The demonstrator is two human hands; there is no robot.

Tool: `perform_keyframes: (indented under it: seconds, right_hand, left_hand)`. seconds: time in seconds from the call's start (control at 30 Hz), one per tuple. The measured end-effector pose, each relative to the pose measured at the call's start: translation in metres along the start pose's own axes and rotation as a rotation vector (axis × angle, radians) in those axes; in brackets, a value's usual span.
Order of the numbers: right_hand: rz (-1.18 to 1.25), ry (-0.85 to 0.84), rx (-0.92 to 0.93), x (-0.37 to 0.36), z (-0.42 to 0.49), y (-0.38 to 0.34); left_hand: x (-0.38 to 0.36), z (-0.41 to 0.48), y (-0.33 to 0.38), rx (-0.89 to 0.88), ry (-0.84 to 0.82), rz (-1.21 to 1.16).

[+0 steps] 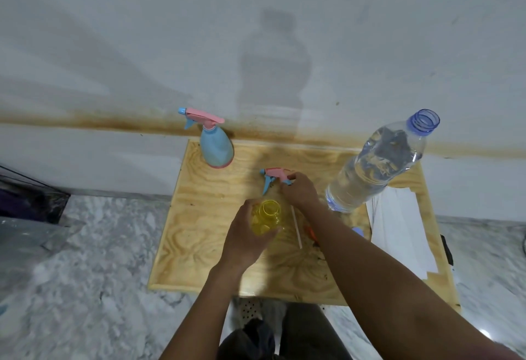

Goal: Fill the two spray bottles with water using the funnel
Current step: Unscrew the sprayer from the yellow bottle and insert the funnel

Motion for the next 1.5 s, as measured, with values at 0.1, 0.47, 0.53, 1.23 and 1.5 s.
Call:
perform_keyframes:
  seconds: [0.1, 0.47, 0.53, 1.23, 1.5]
  right_hand:
    - [-0.002, 0.016, 0.001, -0.001, 0.0, 0.0]
    - [-0.098, 0.051, 0.037, 0.002, -0.005, 0.01]
    - [-0.105, 0.041, 0.05, 0.002, -0.008, 0.011]
    - [-0.144, 0.515, 0.081, 0.052, -0.141, 0.086]
    - [-0.014, 0.363, -0.043, 0.051, -0.124, 0.114]
  left_hand:
    - [-0.001, 0.001, -0.002, -0.005, -0.003, 0.004]
    - [-0.002, 0.002, -0.006, -0.033, -0.006, -0.007]
    - [-0.002, 0.001, -0.006, -0.033, -0.005, -0.01]
    - [-0.002, -0.004, 0.002, -0.051, 0.02, 0.049]
    - [-0.003, -0.014, 0.006, -0.151, 0.037, 0.046]
Point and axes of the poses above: each hand's wrist, its own z-axis towards the middle knuckle, its own x-axis out of the back of the hand, y = z × x, the point moved 2 cm from there along z, towards the middle knuckle, and after that the axes turned 3 degrees about x, right-handed, at the moved point
